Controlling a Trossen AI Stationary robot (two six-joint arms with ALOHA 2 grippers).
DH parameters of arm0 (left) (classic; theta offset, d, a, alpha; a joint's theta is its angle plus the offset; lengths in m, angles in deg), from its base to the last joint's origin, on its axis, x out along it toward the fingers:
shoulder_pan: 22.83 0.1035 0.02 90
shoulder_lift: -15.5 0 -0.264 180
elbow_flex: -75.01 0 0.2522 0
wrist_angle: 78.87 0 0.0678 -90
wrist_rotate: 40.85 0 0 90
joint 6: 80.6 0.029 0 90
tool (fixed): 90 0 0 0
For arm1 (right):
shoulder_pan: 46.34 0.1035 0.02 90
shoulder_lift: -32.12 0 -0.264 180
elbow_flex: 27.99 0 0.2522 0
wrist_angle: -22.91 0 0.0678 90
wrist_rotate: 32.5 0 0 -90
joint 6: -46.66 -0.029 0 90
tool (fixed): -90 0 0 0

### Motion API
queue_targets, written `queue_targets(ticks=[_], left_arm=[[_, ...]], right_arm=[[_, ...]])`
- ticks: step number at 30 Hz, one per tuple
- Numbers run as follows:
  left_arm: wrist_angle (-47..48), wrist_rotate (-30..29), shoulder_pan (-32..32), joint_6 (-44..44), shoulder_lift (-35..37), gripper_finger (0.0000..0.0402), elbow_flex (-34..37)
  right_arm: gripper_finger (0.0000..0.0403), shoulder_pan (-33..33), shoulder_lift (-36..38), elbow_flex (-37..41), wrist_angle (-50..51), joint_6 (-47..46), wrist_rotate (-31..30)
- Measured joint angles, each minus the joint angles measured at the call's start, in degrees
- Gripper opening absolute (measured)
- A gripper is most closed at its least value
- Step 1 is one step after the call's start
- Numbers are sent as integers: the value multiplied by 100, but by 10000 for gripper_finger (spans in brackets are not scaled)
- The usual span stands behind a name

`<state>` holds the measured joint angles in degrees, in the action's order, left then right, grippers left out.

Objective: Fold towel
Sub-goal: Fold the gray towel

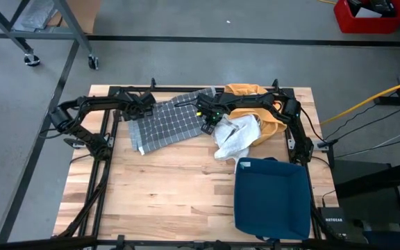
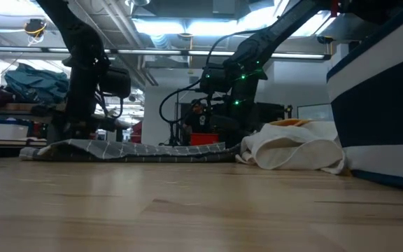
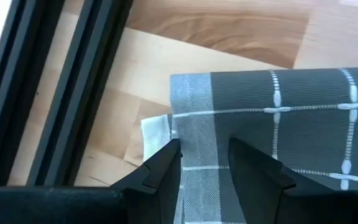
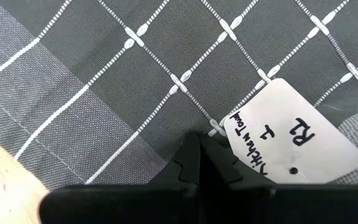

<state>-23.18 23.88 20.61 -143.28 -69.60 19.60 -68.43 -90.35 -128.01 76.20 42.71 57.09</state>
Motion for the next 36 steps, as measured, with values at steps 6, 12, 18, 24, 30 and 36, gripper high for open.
queue_targets(ticks=[6, 12, 18, 24, 30, 36], left_arm=[[190, 81, 243, 165, 0, 127, 0], [-90, 226, 441, 833, 0, 127, 0], [-576, 650, 739, 1065, 0, 127, 0], [-293, 673, 972, 1041, 0, 127, 0], [-432, 777, 1029, 1537, 0, 123, 0], [-471, 846, 1029, 1814, 0, 74, 0]], right_arm=[[3, 0, 0, 0, 0, 132, 0], [3, 0, 0, 0, 0, 133, 0], [3, 0, 0, 0, 2, 133, 0], [3, 0, 0, 0, 35, 131, 0], [3, 0, 0, 0, 33, 131, 0], [3, 0, 0, 0, 35, 131, 0]])
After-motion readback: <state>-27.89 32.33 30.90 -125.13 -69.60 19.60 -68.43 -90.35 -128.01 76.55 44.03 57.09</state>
